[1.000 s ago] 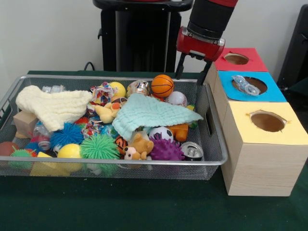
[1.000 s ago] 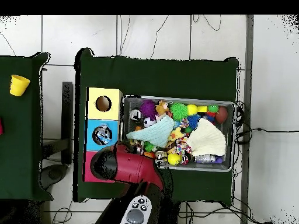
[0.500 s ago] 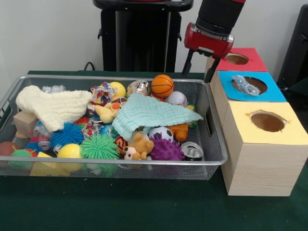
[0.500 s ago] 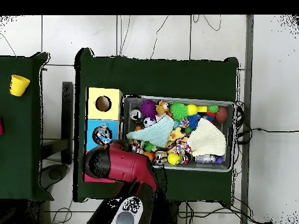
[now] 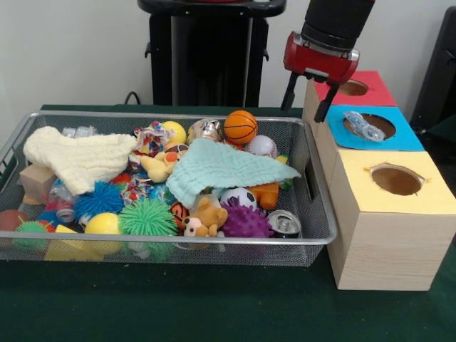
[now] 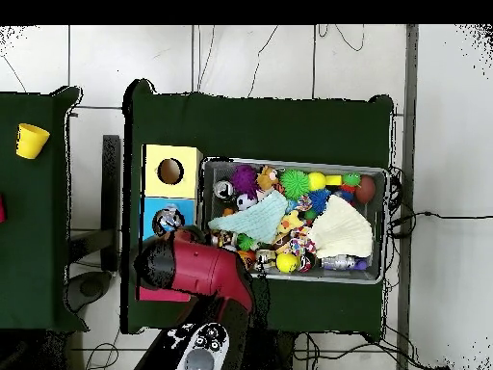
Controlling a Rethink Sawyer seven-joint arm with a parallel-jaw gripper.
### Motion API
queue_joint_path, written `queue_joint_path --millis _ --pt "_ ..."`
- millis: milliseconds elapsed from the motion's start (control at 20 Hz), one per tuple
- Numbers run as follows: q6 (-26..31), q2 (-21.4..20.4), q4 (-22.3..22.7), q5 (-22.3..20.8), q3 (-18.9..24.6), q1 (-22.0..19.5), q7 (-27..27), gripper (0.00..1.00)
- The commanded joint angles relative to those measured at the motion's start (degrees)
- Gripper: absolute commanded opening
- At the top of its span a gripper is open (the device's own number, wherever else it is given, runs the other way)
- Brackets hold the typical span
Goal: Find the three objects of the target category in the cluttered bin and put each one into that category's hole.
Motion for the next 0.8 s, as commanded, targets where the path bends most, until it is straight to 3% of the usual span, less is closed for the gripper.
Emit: queue_joint_path --millis 50,800 --pt "0.6 3.7 -1.5 3.9 3.4 0.5 16.5 1.00" --pt "-6.1 6.5 1.1 8.4 5.6 1.4 18.2 1.00"
